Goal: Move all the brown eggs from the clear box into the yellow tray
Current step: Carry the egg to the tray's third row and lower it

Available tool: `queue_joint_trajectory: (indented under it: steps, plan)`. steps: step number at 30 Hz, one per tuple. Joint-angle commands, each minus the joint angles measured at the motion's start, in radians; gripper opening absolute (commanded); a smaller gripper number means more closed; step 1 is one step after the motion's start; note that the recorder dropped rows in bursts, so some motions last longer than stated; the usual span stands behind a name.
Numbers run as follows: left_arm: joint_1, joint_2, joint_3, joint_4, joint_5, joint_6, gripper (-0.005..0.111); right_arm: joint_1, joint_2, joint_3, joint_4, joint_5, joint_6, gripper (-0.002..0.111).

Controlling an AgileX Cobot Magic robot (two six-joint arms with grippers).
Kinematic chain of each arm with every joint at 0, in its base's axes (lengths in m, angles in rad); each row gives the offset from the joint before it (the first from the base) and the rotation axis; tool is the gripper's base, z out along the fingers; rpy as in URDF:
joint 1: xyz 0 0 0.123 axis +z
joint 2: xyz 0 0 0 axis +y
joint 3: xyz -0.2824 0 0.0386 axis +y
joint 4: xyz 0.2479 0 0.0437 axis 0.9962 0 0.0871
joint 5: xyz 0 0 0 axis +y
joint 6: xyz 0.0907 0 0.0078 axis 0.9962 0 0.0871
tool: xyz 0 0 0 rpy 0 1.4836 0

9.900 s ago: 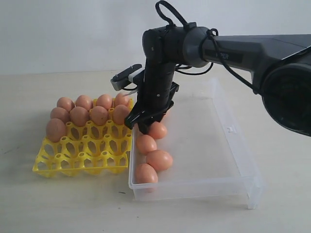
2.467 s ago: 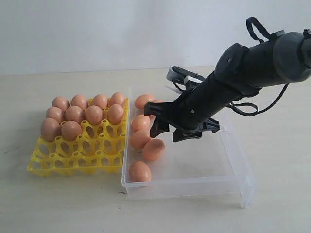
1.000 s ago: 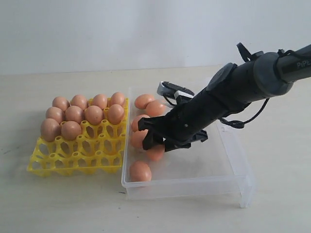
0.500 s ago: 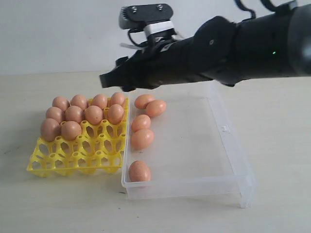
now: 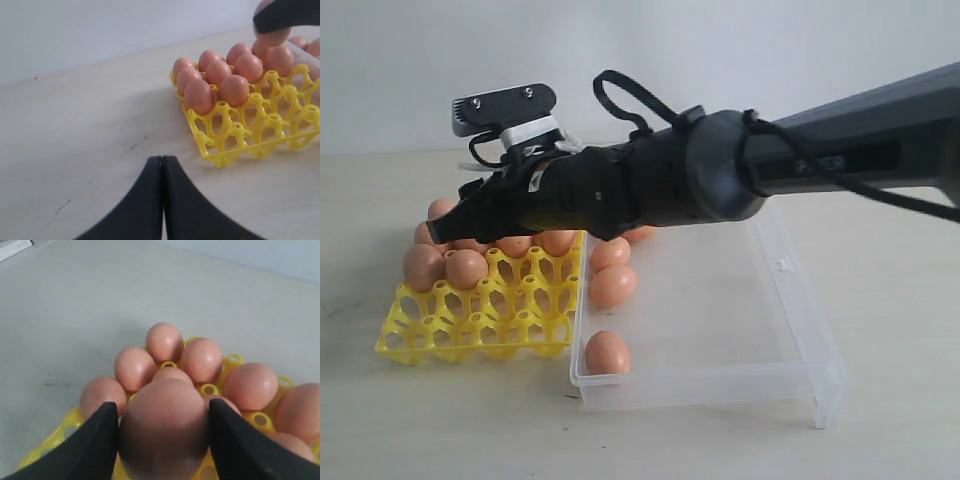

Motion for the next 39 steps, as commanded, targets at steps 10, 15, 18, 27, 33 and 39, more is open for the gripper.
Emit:
queue_joint_trajectory:
  steps: [10, 15, 18, 27, 33, 39]
  plan:
    - [-0.004, -0.006, -0.004, -0.001, -0.006, 0.000, 0.000, -0.004, 0.120, -0.099, -0.009, 0.053, 0.010, 0.000]
    - [-0.004, -0.006, -0.004, -0.001, -0.006, 0.000, 0.000, -0.021, 0.135, -0.110, -0.006, 0.056, 0.010, 0.000]
    - [-0.004, -0.006, -0.004, -0.001, -0.006, 0.000, 0.000, -0.028, 0.139, -0.113, -0.006, 0.056, 0.010, 0.000]
    - [-0.004, -0.006, -0.004, -0.001, -0.006, 0.000, 0.000, -0.040, 0.141, -0.113, -0.006, 0.049, 0.007, 0.000]
    - [-0.004, -0.006, -0.004, -0.001, -0.006, 0.000, 0.000, -0.040, 0.141, -0.113, -0.006, 0.063, 0.008, 0.000]
    - [-0.004, -0.006, -0.004, -0.001, -0.006, 0.000, 0.000, -0.040, 0.141, -0.113, -0.006, 0.063, 0.008, 0.000]
